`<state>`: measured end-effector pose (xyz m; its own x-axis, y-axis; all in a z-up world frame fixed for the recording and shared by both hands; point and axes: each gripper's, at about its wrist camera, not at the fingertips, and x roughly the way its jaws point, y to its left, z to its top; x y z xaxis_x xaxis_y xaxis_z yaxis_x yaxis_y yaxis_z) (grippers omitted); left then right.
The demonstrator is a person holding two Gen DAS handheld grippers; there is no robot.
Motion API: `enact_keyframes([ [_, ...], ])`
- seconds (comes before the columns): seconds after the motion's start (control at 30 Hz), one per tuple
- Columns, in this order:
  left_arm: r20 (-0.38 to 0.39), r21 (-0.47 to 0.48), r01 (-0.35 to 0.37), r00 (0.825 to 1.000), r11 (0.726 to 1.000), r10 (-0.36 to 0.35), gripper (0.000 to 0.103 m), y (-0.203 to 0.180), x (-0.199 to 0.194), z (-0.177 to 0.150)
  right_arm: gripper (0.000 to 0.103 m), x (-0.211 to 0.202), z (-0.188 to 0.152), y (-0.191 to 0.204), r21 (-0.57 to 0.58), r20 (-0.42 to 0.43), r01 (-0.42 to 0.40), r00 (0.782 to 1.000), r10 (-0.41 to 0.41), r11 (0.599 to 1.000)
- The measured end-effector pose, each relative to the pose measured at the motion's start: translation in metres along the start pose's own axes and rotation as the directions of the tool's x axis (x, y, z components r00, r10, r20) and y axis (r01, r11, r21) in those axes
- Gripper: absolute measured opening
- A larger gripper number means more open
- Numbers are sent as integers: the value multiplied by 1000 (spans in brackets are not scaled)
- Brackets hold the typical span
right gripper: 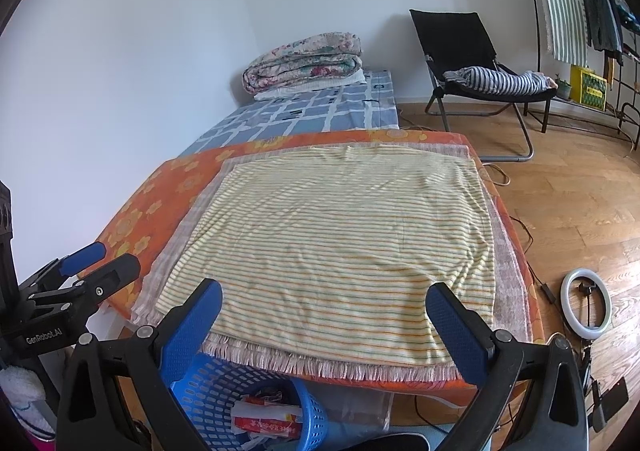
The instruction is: Collect trash
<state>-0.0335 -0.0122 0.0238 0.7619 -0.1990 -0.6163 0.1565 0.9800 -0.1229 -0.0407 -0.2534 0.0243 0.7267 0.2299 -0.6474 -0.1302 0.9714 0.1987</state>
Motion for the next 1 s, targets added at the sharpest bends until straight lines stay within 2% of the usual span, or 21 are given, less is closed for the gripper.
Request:
enact_keyframes([
  [1.0,-8,8,0,1000,1000,0,102,4,0,-1,103,6,-1,-2,-11,-20,-1,1000,1,1000],
])
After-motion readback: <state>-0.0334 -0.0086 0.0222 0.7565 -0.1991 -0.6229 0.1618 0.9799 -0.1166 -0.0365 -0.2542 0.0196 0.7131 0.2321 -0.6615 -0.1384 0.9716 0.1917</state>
